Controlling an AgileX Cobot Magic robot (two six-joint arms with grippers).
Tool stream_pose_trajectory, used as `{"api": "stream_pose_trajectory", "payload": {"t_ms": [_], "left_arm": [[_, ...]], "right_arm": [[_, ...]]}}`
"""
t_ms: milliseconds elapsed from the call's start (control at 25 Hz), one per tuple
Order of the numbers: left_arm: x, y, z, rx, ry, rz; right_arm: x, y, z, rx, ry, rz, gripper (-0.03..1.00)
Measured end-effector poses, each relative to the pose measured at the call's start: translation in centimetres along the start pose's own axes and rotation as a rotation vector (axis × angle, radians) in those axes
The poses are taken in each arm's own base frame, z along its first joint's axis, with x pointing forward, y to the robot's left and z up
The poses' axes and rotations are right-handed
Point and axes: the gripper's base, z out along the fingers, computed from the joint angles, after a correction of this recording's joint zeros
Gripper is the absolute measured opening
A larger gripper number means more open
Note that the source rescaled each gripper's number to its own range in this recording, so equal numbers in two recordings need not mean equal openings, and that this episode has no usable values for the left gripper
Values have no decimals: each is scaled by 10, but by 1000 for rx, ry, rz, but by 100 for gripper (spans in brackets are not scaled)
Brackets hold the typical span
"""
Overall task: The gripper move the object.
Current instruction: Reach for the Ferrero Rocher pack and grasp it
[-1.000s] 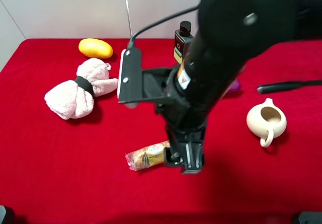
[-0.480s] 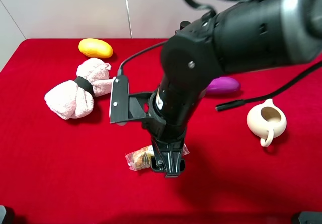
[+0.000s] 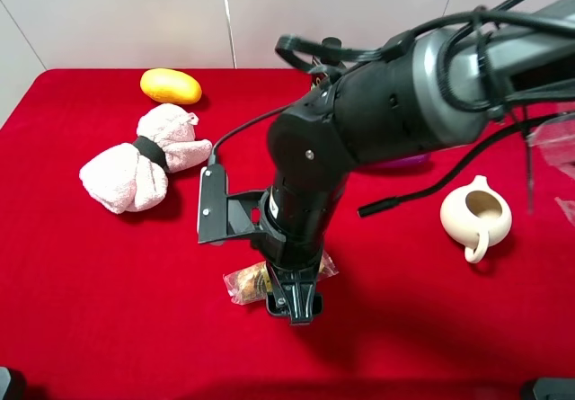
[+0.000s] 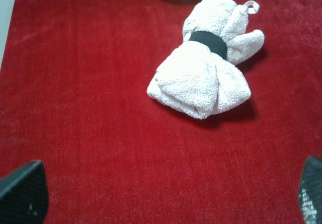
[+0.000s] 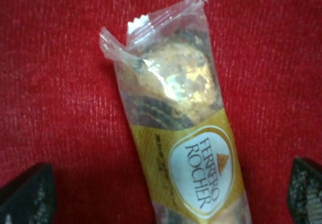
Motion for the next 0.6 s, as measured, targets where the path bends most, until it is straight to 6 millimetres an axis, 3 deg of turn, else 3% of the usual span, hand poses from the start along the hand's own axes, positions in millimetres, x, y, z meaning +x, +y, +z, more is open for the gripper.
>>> {"api": "stream_pose_trajectory", "payload": {"t_ms": [480,600], "left_arm": [[0,0,0,0,0,0],[0,0,0,0,0,0]], "right_arm": [[0,-1,14,-3,7,5,100],[0,-1,14,-3,7,3,91]]}}
